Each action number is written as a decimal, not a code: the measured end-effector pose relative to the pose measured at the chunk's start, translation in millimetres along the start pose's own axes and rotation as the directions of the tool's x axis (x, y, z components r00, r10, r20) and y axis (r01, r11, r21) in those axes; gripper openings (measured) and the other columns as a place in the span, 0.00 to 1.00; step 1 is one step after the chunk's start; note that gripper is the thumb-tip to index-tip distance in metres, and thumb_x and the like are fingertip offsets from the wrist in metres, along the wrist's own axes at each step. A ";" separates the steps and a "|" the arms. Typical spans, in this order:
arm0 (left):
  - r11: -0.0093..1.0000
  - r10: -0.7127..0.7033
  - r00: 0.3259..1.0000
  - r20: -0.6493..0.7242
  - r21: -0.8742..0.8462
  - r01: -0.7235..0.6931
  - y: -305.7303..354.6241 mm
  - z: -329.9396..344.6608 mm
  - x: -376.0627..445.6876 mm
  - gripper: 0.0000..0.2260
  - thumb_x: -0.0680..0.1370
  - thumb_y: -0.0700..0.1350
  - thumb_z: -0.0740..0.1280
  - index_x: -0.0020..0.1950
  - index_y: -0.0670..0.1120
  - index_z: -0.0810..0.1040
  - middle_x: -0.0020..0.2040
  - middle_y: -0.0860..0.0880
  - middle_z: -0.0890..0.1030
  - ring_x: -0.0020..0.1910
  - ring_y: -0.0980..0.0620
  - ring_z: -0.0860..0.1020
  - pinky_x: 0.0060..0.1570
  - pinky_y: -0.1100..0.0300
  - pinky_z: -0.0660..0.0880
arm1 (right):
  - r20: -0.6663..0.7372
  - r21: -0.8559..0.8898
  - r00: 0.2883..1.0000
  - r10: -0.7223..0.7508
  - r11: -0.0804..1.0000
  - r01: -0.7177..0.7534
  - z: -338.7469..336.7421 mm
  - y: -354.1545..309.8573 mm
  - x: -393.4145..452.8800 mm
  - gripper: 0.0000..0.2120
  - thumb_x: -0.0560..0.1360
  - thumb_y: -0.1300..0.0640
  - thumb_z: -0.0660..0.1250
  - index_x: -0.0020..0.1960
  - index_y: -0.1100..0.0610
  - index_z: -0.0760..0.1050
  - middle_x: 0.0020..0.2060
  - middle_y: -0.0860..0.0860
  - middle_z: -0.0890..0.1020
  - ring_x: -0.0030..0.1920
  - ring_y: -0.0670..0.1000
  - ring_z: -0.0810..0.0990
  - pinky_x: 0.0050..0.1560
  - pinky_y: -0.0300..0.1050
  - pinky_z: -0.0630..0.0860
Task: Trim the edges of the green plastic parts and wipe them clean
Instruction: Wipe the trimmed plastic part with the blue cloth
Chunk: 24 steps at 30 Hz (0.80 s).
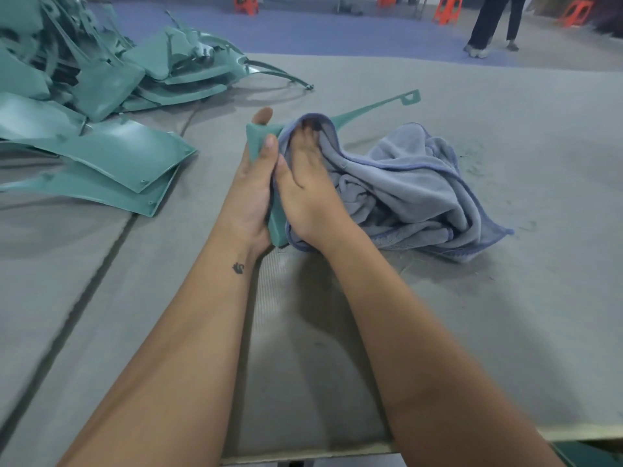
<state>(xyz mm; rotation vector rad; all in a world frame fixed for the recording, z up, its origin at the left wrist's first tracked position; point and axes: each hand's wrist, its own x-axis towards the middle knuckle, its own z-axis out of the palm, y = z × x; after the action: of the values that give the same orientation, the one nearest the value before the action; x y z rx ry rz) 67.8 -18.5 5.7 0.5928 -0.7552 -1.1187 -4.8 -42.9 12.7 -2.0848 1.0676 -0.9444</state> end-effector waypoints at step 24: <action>0.985 -0.153 0.980 0.126 -0.056 0.161 3.0 8.4 -3.9 0.27 0.80 0.62 0.49 0.75 0.52 0.64 0.72 0.50 0.71 0.70 0.52 0.71 0.72 0.52 0.65 | -0.191 -0.145 0.962 -0.195 0.975 0.168 -12.3 -11.2 -9.2 0.25 0.78 0.51 0.51 0.74 0.54 0.66 0.73 0.49 0.67 0.75 0.46 0.60 0.72 0.55 0.54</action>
<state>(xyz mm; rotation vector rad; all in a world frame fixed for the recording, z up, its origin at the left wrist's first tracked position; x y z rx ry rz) 62.0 -14.2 12.2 0.5389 -0.7829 -1.3304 -13.9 -31.9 25.2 -2.2588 1.0764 -1.2328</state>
